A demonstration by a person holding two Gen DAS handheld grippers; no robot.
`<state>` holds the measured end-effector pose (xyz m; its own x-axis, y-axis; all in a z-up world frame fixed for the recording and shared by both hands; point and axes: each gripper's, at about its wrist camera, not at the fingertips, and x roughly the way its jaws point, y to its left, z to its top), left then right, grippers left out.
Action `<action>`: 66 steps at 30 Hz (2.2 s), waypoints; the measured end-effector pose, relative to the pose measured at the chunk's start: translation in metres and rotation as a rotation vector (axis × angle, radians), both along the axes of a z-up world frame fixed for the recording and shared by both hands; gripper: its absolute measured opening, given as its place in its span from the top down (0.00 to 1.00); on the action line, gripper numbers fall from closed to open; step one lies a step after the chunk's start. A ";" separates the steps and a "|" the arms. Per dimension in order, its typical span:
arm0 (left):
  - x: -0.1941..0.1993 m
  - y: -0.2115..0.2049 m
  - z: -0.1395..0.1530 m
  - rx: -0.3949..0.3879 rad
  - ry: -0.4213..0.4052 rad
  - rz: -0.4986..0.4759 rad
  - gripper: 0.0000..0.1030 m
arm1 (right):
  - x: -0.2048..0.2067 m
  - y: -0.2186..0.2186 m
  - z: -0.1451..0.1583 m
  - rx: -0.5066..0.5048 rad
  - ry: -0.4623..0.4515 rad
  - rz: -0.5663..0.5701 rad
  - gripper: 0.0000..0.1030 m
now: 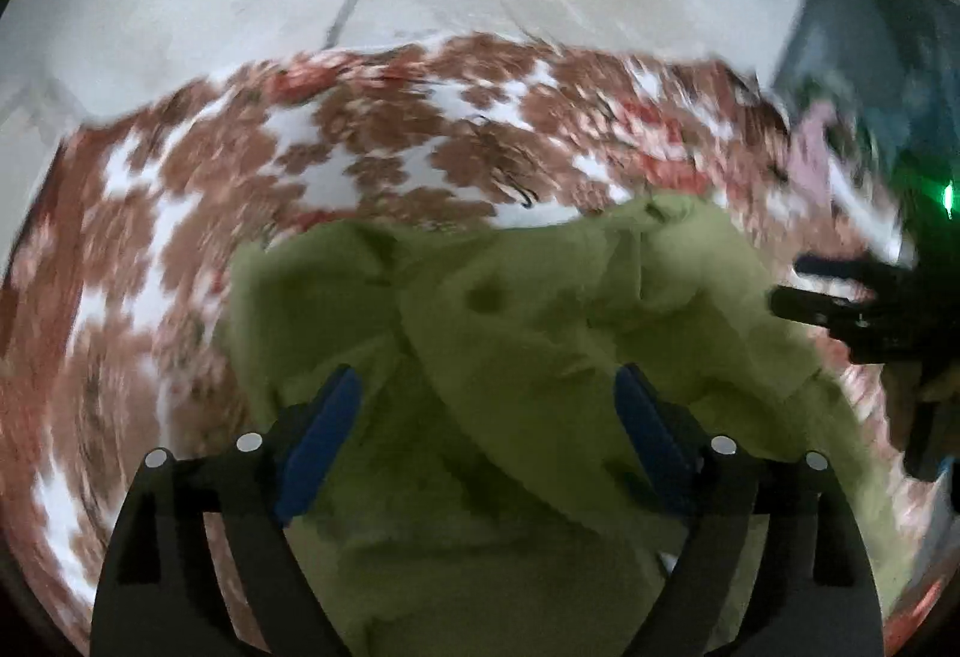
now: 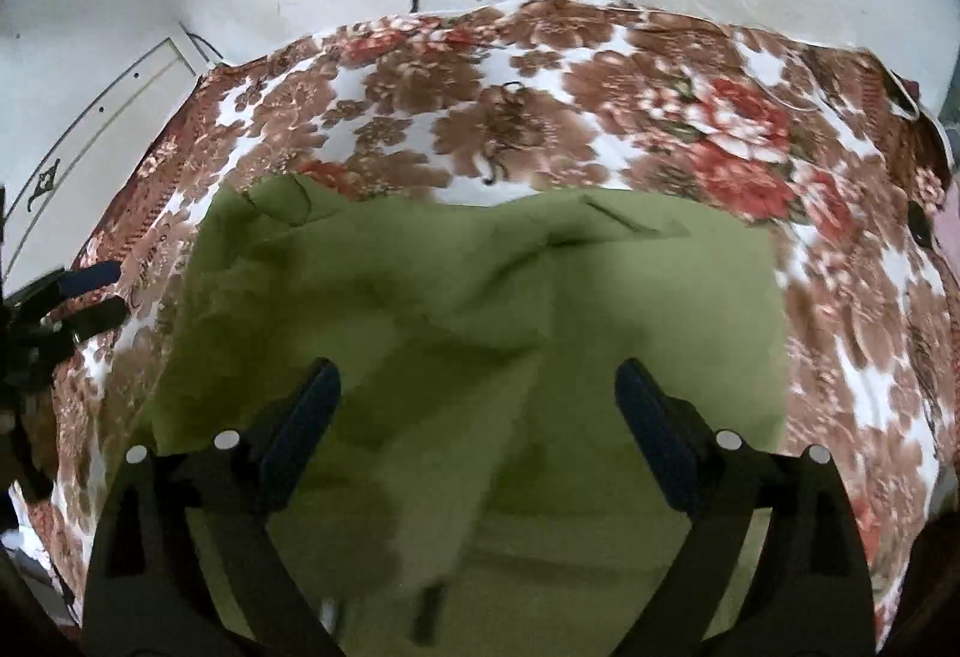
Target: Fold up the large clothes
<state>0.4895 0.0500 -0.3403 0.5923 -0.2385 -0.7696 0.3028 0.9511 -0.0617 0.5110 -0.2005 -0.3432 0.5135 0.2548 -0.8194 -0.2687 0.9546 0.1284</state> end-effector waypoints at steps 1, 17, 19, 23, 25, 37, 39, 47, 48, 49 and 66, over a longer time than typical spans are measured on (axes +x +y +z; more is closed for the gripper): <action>0.005 -0.010 -0.011 0.050 0.018 -0.013 0.17 | 0.003 0.008 -0.015 -0.028 0.027 -0.002 0.11; 0.022 -0.020 -0.126 0.198 0.205 -0.078 0.15 | -0.006 -0.012 -0.116 -0.220 0.085 -0.005 0.09; 0.017 -0.020 -0.109 0.197 0.181 -0.067 0.17 | -0.009 -0.013 -0.094 -0.152 0.066 -0.020 0.09; 0.003 -0.018 -0.055 0.135 0.091 -0.050 0.15 | -0.021 -0.010 -0.044 -0.062 0.003 -0.043 0.08; -0.003 -0.019 -0.028 0.095 0.046 -0.038 0.13 | -0.026 -0.005 -0.027 -0.031 -0.015 -0.035 0.08; 0.013 -0.038 -0.118 0.173 0.260 -0.036 0.09 | -0.055 0.014 -0.104 -0.160 0.072 0.058 0.08; 0.013 -0.033 -0.123 0.145 0.262 -0.022 0.06 | -0.060 0.013 -0.112 -0.195 0.059 0.063 0.08; 0.003 -0.035 -0.100 0.183 0.221 -0.006 0.08 | -0.062 0.000 -0.101 -0.151 0.070 0.012 0.08; -0.005 -0.032 -0.088 0.162 0.206 0.001 0.07 | -0.064 -0.004 -0.093 -0.132 0.064 0.002 0.07; -0.012 -0.028 -0.078 0.139 0.195 0.006 0.07 | -0.067 -0.008 -0.083 -0.111 0.055 -0.011 0.07; -0.150 0.055 -0.024 -0.018 0.302 0.109 0.07 | -0.172 -0.065 -0.034 -0.085 0.172 -0.127 0.07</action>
